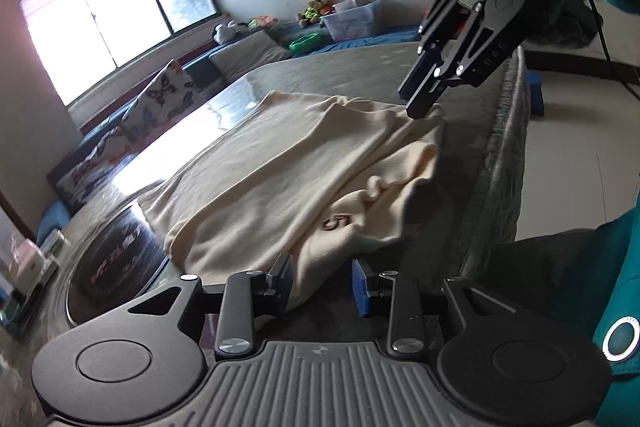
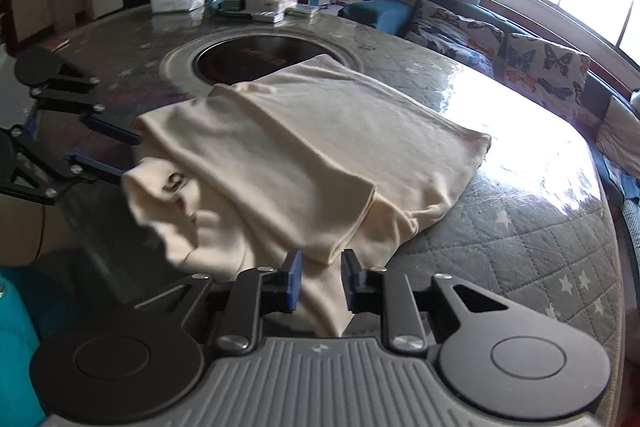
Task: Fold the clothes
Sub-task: 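Grasp the sweatshirt hem end with the right gripper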
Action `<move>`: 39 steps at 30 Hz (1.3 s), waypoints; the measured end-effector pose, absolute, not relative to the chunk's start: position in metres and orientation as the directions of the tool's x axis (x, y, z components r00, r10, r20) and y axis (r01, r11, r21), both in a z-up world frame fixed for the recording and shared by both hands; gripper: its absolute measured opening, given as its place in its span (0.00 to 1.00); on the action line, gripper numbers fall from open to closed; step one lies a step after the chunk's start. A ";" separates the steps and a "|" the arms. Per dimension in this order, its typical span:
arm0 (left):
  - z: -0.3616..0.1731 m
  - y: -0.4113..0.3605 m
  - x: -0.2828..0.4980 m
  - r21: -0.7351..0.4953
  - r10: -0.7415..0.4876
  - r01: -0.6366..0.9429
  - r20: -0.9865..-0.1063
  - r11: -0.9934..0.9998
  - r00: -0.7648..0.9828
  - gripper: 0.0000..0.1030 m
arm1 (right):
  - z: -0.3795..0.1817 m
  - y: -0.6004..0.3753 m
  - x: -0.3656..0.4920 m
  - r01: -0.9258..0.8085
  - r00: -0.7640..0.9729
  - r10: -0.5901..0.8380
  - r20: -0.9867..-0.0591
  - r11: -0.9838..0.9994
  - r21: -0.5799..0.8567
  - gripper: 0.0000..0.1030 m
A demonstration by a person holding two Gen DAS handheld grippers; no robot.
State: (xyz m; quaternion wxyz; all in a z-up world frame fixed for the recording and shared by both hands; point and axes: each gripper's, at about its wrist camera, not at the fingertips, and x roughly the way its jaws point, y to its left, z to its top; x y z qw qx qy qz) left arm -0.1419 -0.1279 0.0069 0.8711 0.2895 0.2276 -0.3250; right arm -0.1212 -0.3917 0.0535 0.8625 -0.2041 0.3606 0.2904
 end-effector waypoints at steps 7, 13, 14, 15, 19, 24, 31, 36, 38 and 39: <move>0.001 -0.135 -0.134 0.375 -0.442 0.684 -0.552 0.626 0.707 0.24 | 0.052 -0.385 -0.144 -0.699 0.569 0.355 -0.742 0.684 -0.209 0.36; 0.014 -0.127 -0.117 0.317 -0.460 0.660 -0.516 0.681 0.723 0.09 | 0.044 -0.375 -0.160 -0.752 0.556 0.370 -0.744 0.606 -0.261 0.45; 0.018 -0.124 -0.111 0.299 -0.460 0.653 -0.513 0.695 0.725 0.09 | 0.043 -0.372 -0.162 -0.758 0.561 0.377 -0.737 0.591 -0.274 0.47; 0.022 -0.123 -0.105 0.275 -0.464 0.649 -0.512 0.709 0.723 0.09 | 0.041 -0.370 -0.163 -0.762 0.566 0.382 -0.730 0.581 -0.287 0.51; 0.033 -0.118 -0.082 0.193 -0.476 0.635 -0.511 0.748 0.716 0.09 | 0.037 -0.361 -0.158 -0.765 0.586 0.396 -0.707 0.557 -0.323 0.53; 0.035 -0.118 -0.066 0.159 -0.483 0.633 -0.516 0.757 0.708 0.09 | 0.032 -0.353 -0.138 -0.753 0.605 0.415 -0.679 0.575 -0.320 0.49; 0.026 -0.111 -0.071 0.174 -0.478 0.646 -0.536 0.743 0.695 0.16 | 0.037 -0.355 -0.101 -0.746 0.530 0.452 -0.717 0.650 -0.142 0.13; 0.021 -0.100 -0.089 0.232 -0.454 0.641 -0.535 0.731 0.712 0.26 | 0.049 -0.364 -0.091 -0.716 0.538 0.479 -0.693 0.694 -0.077 0.10; 0.016 -0.098 -0.097 0.271 -0.442 0.643 -0.537 0.716 0.719 0.30 | 0.053 -0.365 -0.087 -0.709 0.544 0.484 -0.686 0.702 -0.067 0.10; 0.014 -0.097 -0.100 0.288 -0.435 0.644 -0.540 0.709 0.721 0.30 | 0.054 -0.366 -0.086 -0.707 0.548 0.485 -0.681 0.704 -0.068 0.10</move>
